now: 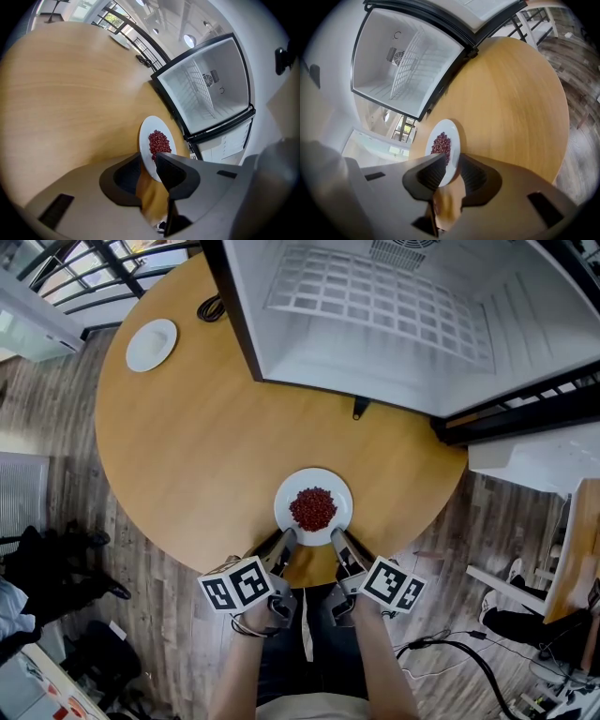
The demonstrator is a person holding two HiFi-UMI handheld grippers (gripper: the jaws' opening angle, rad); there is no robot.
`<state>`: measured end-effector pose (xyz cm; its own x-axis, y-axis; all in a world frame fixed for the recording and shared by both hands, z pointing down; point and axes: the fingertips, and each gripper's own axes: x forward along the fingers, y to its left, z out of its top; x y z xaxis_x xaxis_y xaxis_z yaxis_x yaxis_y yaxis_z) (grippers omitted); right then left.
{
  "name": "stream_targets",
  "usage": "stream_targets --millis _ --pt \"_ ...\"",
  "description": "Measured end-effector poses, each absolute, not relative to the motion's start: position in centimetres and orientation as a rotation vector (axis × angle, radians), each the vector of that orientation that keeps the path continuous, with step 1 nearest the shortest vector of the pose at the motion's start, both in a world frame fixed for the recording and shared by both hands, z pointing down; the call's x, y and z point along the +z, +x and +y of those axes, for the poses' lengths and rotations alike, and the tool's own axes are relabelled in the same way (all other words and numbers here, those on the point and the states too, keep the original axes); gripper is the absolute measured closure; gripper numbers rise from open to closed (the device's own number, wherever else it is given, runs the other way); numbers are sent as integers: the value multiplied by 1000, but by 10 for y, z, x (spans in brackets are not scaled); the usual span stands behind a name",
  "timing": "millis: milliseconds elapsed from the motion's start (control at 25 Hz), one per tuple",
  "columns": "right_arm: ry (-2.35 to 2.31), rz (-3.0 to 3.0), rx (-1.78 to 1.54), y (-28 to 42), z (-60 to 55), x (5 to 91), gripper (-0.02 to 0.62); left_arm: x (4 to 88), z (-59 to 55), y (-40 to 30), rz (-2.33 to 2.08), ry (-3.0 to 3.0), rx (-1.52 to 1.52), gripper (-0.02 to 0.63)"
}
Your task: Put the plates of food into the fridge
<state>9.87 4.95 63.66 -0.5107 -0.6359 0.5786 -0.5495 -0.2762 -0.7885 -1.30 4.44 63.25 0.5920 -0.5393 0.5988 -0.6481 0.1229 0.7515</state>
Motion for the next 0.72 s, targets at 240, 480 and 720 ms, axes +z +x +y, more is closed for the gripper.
stream_targets --millis 240,480,720 --pt "-1395 1642 -2020 98 44 638 511 634 41 -15 -1046 1503 86 522" --pt "-1366 1588 -2051 96 41 639 511 633 35 -14 -1059 1464 57 522" --pt "-1386 1552 -2074 95 40 643 545 636 35 -6 -1016 1462 62 537"
